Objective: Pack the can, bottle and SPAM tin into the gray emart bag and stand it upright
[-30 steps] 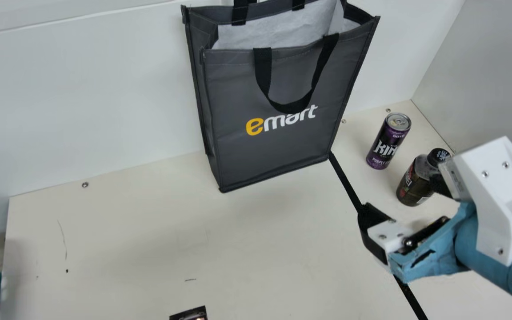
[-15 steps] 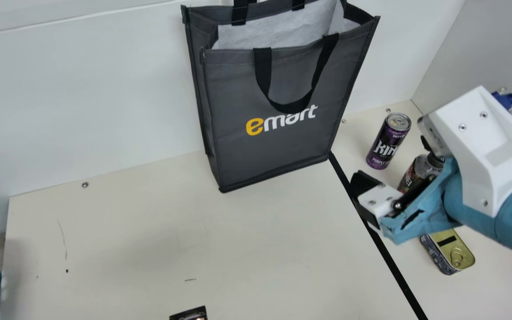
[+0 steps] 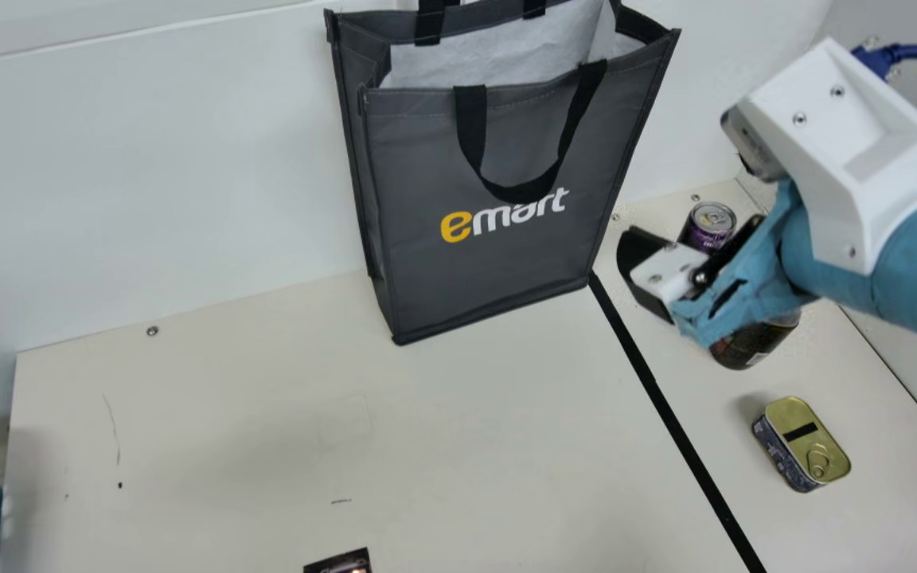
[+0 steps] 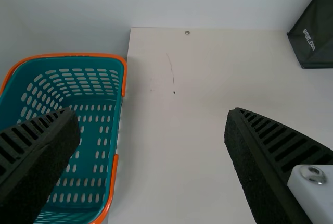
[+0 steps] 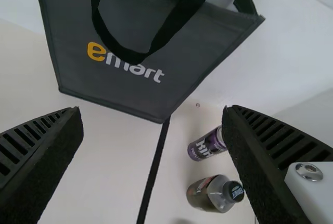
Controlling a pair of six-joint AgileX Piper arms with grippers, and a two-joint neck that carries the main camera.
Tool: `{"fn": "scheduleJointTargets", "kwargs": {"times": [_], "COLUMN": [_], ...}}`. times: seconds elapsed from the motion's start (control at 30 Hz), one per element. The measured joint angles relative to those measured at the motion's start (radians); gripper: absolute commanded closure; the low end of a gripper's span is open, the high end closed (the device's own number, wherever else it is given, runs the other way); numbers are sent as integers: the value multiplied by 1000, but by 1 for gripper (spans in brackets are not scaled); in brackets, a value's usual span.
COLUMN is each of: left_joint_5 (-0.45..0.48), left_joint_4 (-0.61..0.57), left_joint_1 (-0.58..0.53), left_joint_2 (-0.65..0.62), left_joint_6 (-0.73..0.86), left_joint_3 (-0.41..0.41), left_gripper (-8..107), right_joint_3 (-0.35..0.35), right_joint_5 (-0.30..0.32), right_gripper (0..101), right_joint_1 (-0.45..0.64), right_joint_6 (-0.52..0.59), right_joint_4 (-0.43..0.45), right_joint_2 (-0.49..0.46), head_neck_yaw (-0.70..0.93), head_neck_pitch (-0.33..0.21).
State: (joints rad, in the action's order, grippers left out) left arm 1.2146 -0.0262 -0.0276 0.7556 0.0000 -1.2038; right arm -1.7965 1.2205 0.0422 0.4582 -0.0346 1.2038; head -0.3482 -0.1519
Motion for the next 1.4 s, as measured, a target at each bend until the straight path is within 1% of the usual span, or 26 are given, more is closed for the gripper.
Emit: {"fn": "scheduleJointTargets", "kwargs": {"times": [0.23, 0.43, 0.97, 1.27, 1.4], "left_joint_5": [0, 0, 0, 0, 0], "left_joint_4": [0, 0, 0, 0, 0], "left_joint_1": [0, 0, 0, 0, 0], "left_joint_2": [0, 0, 0, 0, 0], "left_joint_6": [0, 0, 0, 0, 0], "left_joint_3": [0, 0, 0, 0, 0], "left_gripper": [9, 9, 9, 9, 9], "right_joint_3": [-104, -171, -321, -399, -421], "right_joint_5": [0, 0, 0, -1, -2], "right_gripper": [6, 6, 6, 6, 6], "right_joint_1": [36, 49, 61, 81, 82], "right_joint_6": [113, 214, 469, 578, 622], "right_joint_4": [-61, -102, -231, -303, -328], "right_joint_2": [82, 141, 270, 349, 384], "head_neck_yaw": [2, 0, 0, 0, 0], "head_neck_pitch": [0, 0, 0, 0, 0]}}
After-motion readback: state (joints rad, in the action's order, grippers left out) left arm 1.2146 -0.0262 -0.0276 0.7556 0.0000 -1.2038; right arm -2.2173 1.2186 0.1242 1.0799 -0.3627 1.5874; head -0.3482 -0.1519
